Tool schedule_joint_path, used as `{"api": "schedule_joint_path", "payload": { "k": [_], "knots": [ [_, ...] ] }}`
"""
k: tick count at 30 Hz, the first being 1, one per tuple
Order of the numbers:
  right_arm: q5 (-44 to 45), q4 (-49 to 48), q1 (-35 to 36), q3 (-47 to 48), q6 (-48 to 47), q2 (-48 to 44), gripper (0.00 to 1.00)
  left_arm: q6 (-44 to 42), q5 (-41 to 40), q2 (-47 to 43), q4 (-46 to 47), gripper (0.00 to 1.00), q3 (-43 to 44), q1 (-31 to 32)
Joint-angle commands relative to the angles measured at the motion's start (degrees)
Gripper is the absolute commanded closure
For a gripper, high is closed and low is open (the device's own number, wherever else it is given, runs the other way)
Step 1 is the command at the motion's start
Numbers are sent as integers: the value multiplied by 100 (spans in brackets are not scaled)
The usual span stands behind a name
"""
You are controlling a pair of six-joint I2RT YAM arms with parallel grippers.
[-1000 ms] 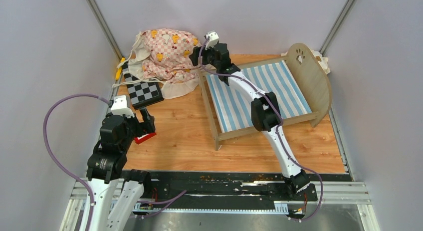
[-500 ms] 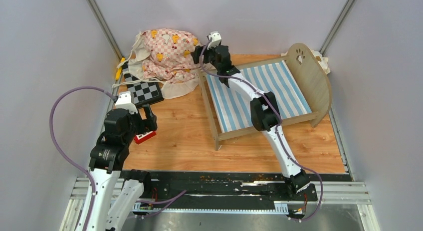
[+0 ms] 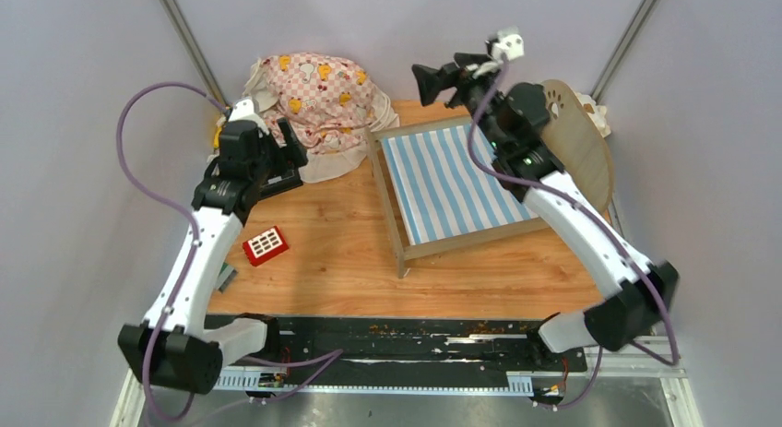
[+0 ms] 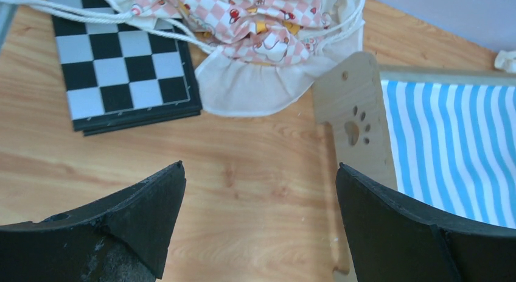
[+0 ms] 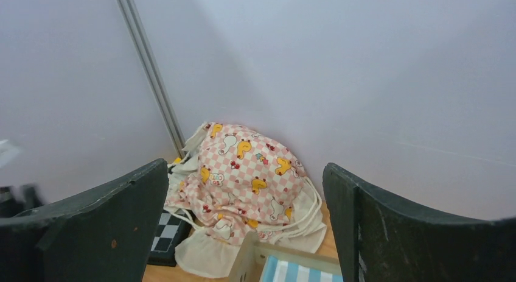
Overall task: Set up the pet bed
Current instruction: Pick up the mattress at the corner of the board.
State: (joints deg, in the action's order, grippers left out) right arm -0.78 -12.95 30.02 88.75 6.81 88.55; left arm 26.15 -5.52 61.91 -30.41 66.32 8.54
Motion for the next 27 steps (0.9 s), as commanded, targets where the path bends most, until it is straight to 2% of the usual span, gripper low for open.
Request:
{"api": "schedule_joint_path", "payload": {
  "k": [1,7,11,17,22,27],
  "knots": [
    [204,560,115,-1502,338,-1103,3,472,-30,881,1197,0,441,47],
    [278,1122,322,-2939,455,-2735,3,440,-352,2589,2287,0,1207,52],
    [210,1556,349,-3425,459,-3415,3,413,-366,3844,2695,0,2066,52],
    [262,1831,352,-3918,312,-3948,3,57,-354,5186,2718,0,3150,35],
    [302,2017,349,-4249,462,-4167,3,406,-560,5876,3010,0,3848,34],
    [308,2120,354,-4485,629,-4271,3,422,-1085,6739,2715,0,4795,34]
  ]
}}
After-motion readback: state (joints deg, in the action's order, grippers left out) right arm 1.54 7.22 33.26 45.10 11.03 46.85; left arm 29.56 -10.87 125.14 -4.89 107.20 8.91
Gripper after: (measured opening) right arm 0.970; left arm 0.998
